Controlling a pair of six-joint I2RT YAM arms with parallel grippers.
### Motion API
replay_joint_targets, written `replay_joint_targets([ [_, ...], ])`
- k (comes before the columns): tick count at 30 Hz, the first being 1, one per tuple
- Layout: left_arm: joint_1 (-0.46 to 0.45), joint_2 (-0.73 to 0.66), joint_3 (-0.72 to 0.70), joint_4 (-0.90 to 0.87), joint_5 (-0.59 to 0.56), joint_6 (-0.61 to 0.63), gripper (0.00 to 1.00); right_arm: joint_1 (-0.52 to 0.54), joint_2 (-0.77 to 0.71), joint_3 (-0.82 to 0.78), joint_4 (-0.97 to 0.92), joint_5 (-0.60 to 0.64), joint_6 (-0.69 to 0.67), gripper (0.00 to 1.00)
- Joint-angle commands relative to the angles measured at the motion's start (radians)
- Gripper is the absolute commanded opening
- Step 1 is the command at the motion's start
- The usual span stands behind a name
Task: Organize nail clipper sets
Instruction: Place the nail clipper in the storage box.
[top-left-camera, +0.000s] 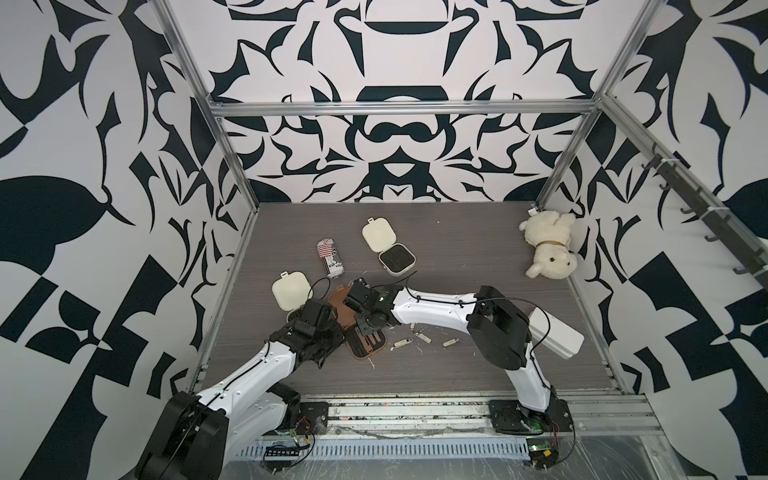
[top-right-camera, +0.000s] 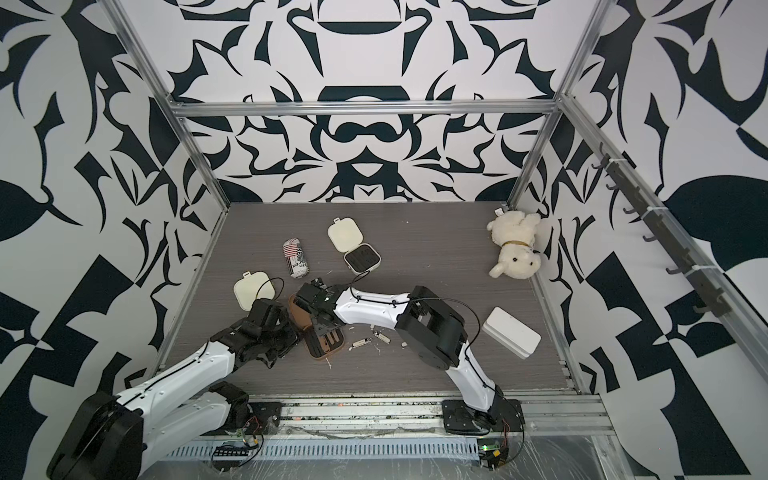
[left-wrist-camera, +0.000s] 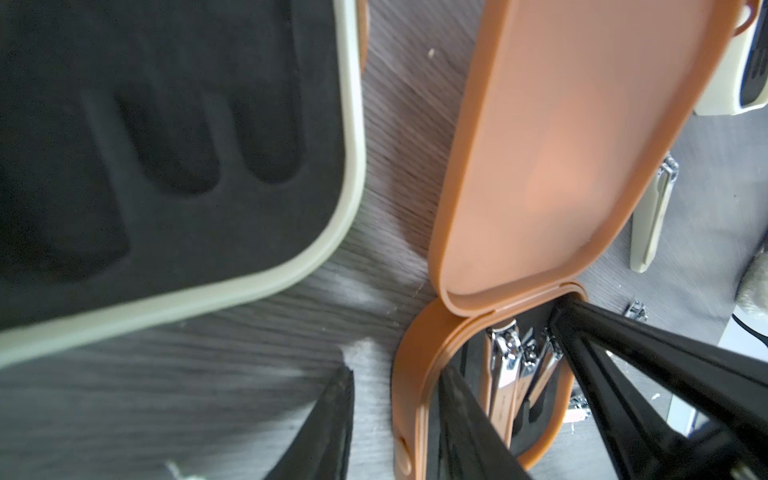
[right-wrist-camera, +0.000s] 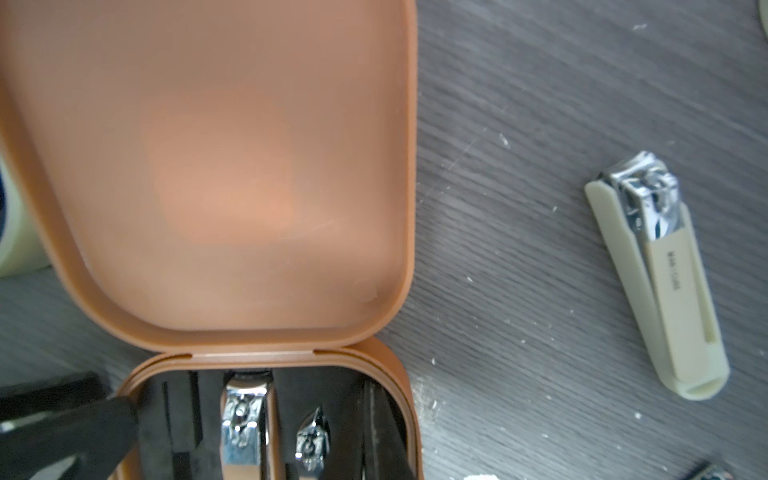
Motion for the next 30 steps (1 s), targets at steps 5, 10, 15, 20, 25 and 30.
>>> replay_joint_targets([
  [5,0.0,-0.005,-0.016,-0.052,-0.013,0.002,0.38,-0.004,-0.019,0.006,-0.027,-0.001,0.012,0.1],
  [10,0.001,-0.018,0.0,-0.07,-0.015,0.008,0.38,-0.005,-0.029,0.069,-0.056,0.014,-0.009,0.14],
  [15,0.001,-0.038,0.009,-0.085,-0.015,0.01,0.39,-0.006,-0.054,0.091,-0.067,0.014,-0.017,0.15],
  [20,0.0,-0.052,0.014,-0.09,-0.011,0.01,0.4,-0.003,-0.067,0.065,-0.075,0.004,-0.011,0.09],
  [25,0.001,-0.058,0.027,-0.094,-0.005,0.01,0.42,-0.001,-0.086,0.006,-0.048,-0.015,0.008,0.07],
  [30,0.001,-0.055,0.042,-0.1,-0.002,0.014,0.43,0.0,-0.096,-0.029,-0.032,-0.02,0.013,0.07],
])
